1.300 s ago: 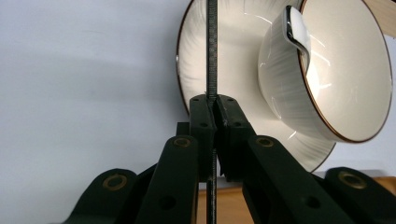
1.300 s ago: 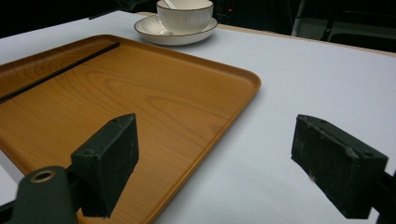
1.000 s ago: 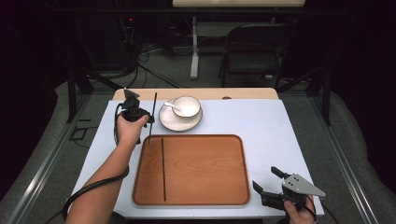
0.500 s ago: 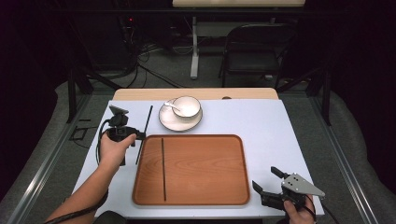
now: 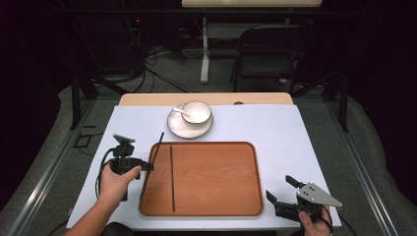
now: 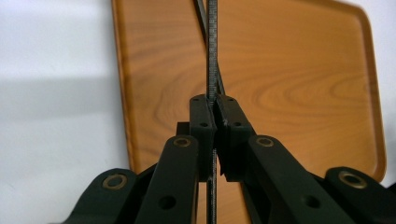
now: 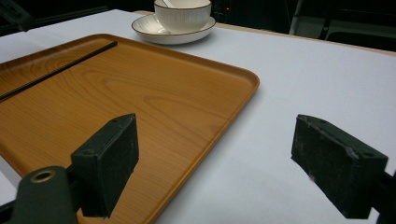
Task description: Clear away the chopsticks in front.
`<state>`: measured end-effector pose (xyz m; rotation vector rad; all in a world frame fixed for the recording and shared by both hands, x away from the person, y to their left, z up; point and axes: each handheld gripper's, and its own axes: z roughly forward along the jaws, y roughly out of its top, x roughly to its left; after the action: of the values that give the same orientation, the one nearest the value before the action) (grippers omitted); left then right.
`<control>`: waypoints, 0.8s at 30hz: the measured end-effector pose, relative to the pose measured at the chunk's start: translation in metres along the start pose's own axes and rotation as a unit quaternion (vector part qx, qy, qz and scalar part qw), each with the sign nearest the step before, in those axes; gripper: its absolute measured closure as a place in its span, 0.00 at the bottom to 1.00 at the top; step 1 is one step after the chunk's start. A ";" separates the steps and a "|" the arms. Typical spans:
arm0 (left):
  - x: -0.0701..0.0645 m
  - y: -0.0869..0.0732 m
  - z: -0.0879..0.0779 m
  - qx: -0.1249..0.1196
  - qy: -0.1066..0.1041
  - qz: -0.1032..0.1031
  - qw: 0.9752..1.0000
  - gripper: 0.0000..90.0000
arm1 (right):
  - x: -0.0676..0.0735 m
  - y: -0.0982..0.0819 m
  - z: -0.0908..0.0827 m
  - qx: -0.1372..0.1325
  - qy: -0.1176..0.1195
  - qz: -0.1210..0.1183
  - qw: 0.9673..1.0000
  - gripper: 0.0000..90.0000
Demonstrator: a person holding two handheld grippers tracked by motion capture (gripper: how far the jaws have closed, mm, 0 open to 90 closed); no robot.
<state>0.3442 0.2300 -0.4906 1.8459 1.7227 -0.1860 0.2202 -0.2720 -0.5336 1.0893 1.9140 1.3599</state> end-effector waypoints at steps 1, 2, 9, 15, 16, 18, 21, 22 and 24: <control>0.000 -0.002 0.002 0.002 0.001 0.000 1.000 0.95 | 0.000 0.000 0.000 0.000 0.000 0.000 1.000 0.16; 0.000 -0.005 0.004 0.009 0.003 0.003 1.000 0.95 | 0.000 0.000 0.000 0.000 0.000 0.000 1.000 0.16; 0.002 -0.016 0.019 0.030 0.017 -0.003 0.999 0.95 | 0.000 0.000 0.000 0.000 -0.001 0.001 1.000 0.16; 0.008 -0.015 0.029 0.040 0.022 -0.015 0.999 0.95 | 0.000 0.000 0.000 0.000 -0.001 0.000 1.000 0.16; 0.008 -0.014 0.030 0.041 0.020 -0.016 0.999 0.95 | 0.000 0.000 0.000 -0.001 -0.001 0.000 1.000 0.16; 0.007 -0.013 0.032 0.041 0.020 -0.021 0.999 0.95 | 0.000 0.000 0.000 -0.001 -0.001 0.000 1.000 0.16; 0.006 -0.011 0.034 0.042 0.022 -0.019 0.999 0.95 | 0.000 0.000 0.000 -0.002 -0.001 0.000 1.000 0.16; 0.006 -0.010 0.035 0.045 0.024 -0.018 0.999 0.95 | 0.000 0.000 0.000 -0.002 -0.001 0.001 1.000 0.16; 0.006 -0.009 0.038 0.049 0.025 -0.018 0.998 0.95 | 0.000 0.000 -0.001 -0.002 -0.001 0.001 1.000 0.16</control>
<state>0.3479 0.2155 -0.5268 1.9041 1.8122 -0.2441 0.2200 -0.2727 -0.5336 1.0909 1.9089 1.3631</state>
